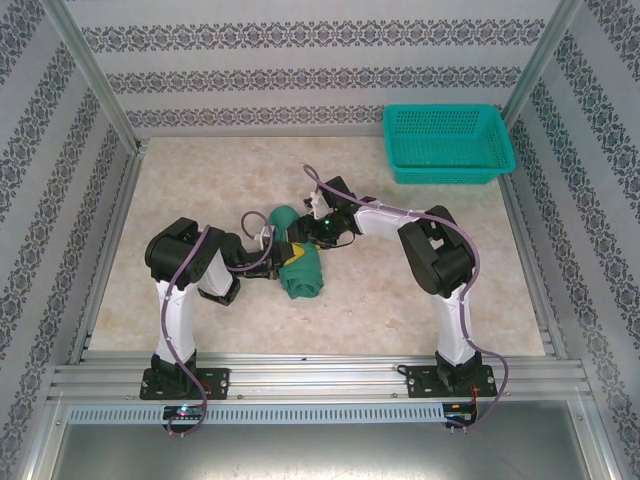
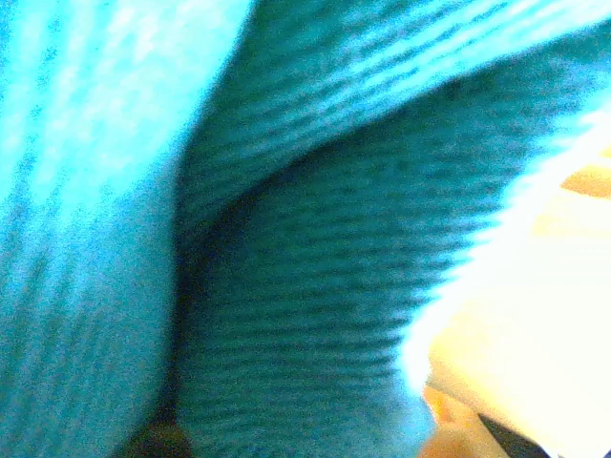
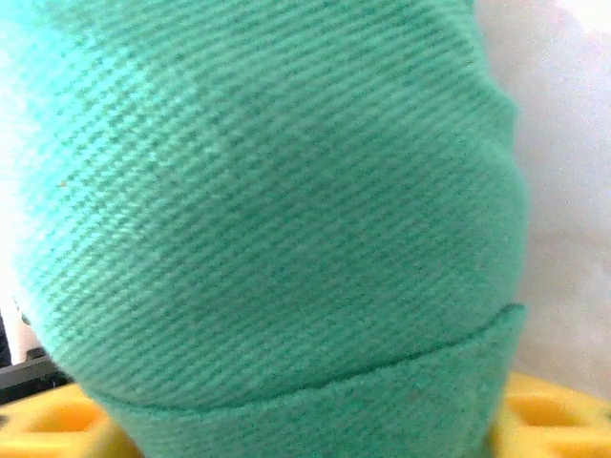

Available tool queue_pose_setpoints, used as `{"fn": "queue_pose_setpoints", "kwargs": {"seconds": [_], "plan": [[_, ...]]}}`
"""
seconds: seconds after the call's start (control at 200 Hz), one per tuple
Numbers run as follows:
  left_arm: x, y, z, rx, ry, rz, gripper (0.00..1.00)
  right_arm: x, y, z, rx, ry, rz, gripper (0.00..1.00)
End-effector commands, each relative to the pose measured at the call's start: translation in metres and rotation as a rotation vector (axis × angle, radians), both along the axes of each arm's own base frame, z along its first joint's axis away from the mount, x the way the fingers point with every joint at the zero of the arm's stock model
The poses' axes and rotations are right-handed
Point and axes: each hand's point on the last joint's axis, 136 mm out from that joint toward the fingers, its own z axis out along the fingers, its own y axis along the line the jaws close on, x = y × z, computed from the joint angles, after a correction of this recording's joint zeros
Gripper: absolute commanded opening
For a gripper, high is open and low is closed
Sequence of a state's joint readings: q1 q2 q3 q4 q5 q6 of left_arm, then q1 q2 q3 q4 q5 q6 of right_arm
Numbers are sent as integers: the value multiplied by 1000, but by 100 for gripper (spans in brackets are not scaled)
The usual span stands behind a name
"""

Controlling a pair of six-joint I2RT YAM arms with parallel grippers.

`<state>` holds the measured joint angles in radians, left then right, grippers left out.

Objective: Roll up the long pants

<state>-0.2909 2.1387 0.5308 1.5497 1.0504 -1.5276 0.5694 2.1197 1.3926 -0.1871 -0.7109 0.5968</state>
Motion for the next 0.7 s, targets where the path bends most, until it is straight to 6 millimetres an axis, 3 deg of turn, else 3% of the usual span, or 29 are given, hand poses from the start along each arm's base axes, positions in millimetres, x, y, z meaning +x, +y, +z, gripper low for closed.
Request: {"fn": "queue_pose_setpoints", "kwargs": {"seconds": [0.0,0.015,0.135,0.295,0.38,0.415,0.495,0.605,0.694], "plan": [[-20,-16,-37,51,120,-93,12,-89,37,-62,-23,231,187,12],[-20,-16,-37,51,120,-93,12,-89,37,-63,-24,237,188,0],[-16,-16,-31,46,97,-90,17,-86,24,-71,-72,219,129,0],[-5,-18,-9,133,12,-105,24,-77,-9,-60,-240,123,61,0],[1,-15,20,281,-108,-126,28,-74,-22,-49,-282,91,35,0],[2,-9,26,397,-140,-132,31,-71,-26,-45,-293,80,23,0],[7,10,62,607,-263,-121,36,-66,-36,-38,-320,62,-2,0],[12,31,109,724,-355,-74,46,-59,-43,-29,-328,51,-27,0],[15,43,129,747,-391,-25,53,-51,-49,-20,-341,32,-47,0]]}}
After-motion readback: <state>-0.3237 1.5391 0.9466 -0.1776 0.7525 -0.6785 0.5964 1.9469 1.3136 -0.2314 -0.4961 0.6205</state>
